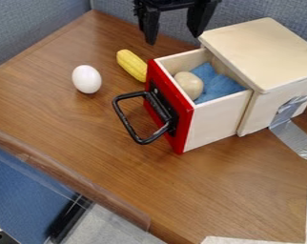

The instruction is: Close the drawer

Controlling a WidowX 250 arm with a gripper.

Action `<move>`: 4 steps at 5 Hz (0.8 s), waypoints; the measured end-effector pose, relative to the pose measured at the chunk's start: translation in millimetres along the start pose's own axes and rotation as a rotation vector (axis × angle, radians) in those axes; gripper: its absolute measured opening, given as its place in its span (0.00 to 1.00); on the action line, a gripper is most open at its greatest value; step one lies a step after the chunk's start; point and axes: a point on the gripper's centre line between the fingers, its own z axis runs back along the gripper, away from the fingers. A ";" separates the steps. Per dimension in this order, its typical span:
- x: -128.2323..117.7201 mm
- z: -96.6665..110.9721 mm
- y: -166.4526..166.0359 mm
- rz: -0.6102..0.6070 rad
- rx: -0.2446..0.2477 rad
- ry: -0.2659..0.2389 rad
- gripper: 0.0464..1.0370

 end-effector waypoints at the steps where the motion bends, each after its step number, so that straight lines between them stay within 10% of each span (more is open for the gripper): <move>1: -4.1 -10.6 2.1 -0.013 0.026 0.017 0.96; 4: 10.2 -32.7 81.2 -0.155 0.046 0.011 0.96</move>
